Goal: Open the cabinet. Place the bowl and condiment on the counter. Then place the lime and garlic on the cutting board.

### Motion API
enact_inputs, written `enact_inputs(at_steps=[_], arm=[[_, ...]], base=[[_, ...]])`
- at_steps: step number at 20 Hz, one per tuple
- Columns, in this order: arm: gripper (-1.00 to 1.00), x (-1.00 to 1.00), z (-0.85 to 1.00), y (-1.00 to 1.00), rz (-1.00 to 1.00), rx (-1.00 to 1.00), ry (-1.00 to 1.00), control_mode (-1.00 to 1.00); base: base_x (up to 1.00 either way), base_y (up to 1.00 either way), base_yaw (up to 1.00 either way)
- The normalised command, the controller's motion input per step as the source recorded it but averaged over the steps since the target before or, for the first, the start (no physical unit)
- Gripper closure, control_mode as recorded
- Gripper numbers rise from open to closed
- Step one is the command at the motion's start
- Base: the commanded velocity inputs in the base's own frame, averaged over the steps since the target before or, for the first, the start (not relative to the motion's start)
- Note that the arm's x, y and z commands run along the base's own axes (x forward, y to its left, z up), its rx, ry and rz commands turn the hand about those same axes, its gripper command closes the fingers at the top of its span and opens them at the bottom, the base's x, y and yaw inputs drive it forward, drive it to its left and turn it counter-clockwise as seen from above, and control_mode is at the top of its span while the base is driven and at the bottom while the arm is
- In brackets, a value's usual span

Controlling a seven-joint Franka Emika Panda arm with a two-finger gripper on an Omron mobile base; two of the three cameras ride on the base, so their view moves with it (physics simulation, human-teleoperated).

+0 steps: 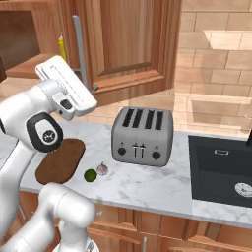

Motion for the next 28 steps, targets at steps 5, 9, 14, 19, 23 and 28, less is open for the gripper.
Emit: enact_inputs(at_steps=[5,9,14,19,23,28], arm=[[-1.00,-0.92,0.02,0.52,0.02,0.00,0.00,-1.00],[-1.00,-0.95,0.00,0.79,0.08,0.00,0.00,-1.00],[-1.00,-0.98,0.00,0.92,0.12,-0.03,0.00,-1.00],[-1.00,-1.00,0.05,1.00,0.10,-0.06,0.00,-1.00],[-1.00,-1.00,0.20,1.00,0.10,-0.09,0.00,-1.00],[-1.00,-0.98,0.31,0.77,0.05,-0.08,-0.01,-1.00]], base=[[0.00,0.00,0.00],[0.00,0.00,0.00],[0.00,0.00,0.00],[0.00,0.00,0.00],[0.00,0.00,0.00],[0.00,0.00,0.00]])
